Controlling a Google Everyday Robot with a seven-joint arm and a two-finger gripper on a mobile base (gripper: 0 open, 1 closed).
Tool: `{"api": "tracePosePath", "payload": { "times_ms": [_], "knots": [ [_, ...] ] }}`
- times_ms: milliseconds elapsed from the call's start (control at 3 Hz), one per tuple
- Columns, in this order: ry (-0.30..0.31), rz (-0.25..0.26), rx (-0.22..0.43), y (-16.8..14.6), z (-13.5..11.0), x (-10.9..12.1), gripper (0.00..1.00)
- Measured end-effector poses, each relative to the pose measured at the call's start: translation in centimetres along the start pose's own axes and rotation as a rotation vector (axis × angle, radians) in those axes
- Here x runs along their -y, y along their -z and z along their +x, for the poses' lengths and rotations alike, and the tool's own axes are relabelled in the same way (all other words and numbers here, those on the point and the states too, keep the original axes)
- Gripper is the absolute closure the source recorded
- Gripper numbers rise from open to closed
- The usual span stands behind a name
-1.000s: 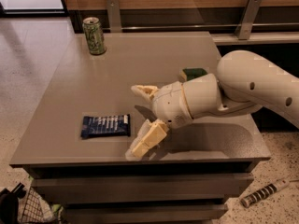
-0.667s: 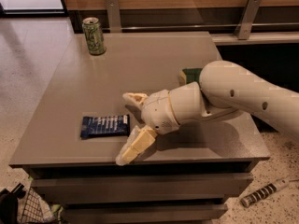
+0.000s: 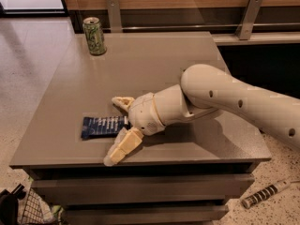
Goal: Move rxbar blueberry near green can
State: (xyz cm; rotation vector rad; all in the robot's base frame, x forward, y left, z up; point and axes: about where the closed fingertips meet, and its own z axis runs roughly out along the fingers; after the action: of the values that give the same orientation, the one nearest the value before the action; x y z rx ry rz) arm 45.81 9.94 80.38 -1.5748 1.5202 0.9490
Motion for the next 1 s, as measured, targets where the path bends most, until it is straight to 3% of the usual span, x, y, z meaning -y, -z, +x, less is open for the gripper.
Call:
{"api": "tracePosePath", "payload": {
  "times_ms": [333,1000],
  "knots": [
    [0.002,-0.005,0.0,-0.22,-0.13,-0.09,0.15],
    [0.005,-0.008,-0.001,-0.3,-0.34,-0.18,0.61]
  ]
}}
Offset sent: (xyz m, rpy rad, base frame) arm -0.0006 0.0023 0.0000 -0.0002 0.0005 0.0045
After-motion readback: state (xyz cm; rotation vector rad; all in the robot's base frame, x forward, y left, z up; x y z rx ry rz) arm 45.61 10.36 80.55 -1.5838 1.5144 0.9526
